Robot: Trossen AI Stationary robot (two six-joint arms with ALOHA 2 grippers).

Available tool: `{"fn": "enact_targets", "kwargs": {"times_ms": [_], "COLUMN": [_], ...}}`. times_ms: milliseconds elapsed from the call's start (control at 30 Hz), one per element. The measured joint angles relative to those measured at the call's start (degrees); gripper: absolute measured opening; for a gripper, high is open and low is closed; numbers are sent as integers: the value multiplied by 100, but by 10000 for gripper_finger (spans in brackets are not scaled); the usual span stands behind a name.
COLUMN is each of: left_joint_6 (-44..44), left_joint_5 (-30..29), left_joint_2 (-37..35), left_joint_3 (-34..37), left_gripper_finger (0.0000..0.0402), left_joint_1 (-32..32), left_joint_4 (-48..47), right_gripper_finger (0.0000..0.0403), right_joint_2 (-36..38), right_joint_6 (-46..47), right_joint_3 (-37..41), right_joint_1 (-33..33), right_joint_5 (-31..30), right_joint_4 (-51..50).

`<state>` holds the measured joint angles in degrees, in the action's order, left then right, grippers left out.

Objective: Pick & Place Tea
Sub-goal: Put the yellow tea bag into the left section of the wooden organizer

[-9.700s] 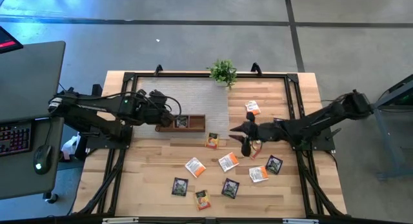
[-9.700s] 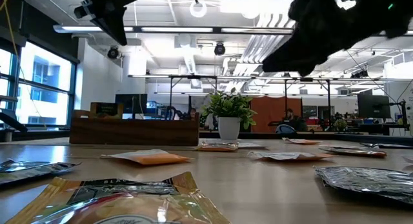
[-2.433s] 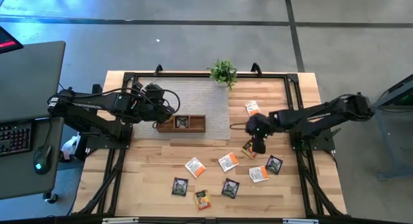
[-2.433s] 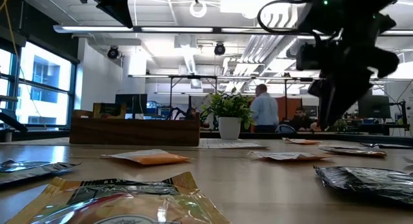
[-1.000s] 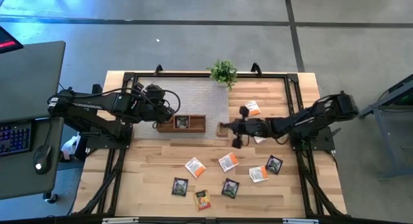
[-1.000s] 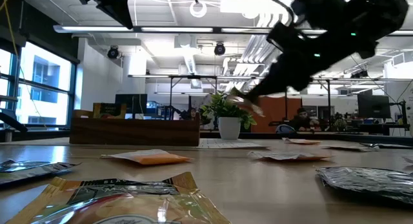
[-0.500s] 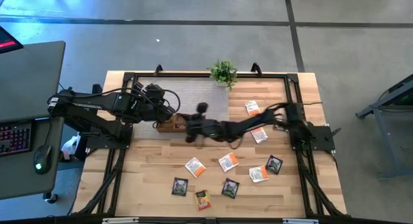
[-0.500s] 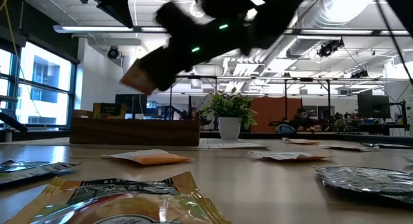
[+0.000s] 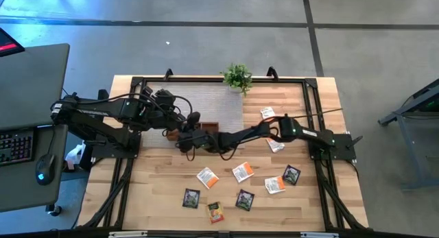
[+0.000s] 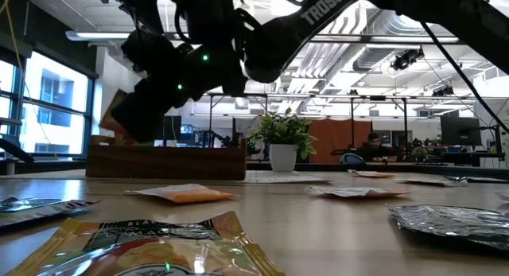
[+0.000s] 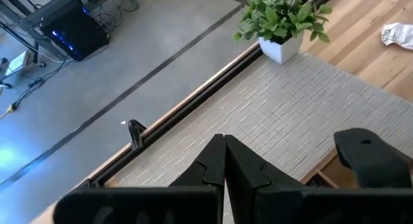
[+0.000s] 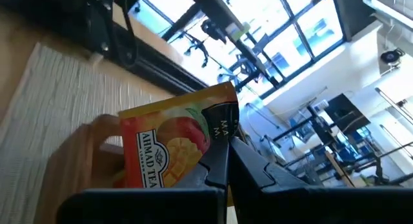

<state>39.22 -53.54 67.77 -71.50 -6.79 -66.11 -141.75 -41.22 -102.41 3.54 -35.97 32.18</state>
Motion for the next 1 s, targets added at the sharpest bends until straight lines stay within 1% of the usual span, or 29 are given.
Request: {"fn": "enact_targets", "kwargs": {"times_ms": [133, 200, 267, 333, 400, 600, 833, 1000], "left_joint_6": [0, 0, 0, 0, 0, 0, 2, 2], "left_joint_5": [0, 0, -2, 0, -2, 0, 2, 2], "left_joint_2": [0, 0, 0, 0, 0, 0, 0, 0], "left_joint_3": [0, 0, 0, 0, 0, 0, 0, 0], "left_gripper_finger": [0, 0, 0, 0, 0, 0, 0, 0], "left_joint_1": [0, 0, 0, 0, 0, 1, 0, 0], "left_joint_4": [1, 2, 2, 2, 7, 11, 11, 11], "right_gripper_finger": [4, 6, 8, 9, 9, 10, 10, 19], "right_joint_2": [-8, -9, -9, -9, -13, -13, -13, -13], "right_joint_6": [-78, -47, 232, 485, 512, 488, 477, 479], "right_joint_3": [6, 7, 7, 8, 11, 11, 11, 11], "right_joint_1": [-100, -172, -242, -316, -365, -380, -357, -351], "right_joint_5": [-175, -152, 183, 686, 965, 779, 759, 946], "right_joint_4": [-314, -456, -714, -1025, -1130, -1076, -1049, -1049]}}
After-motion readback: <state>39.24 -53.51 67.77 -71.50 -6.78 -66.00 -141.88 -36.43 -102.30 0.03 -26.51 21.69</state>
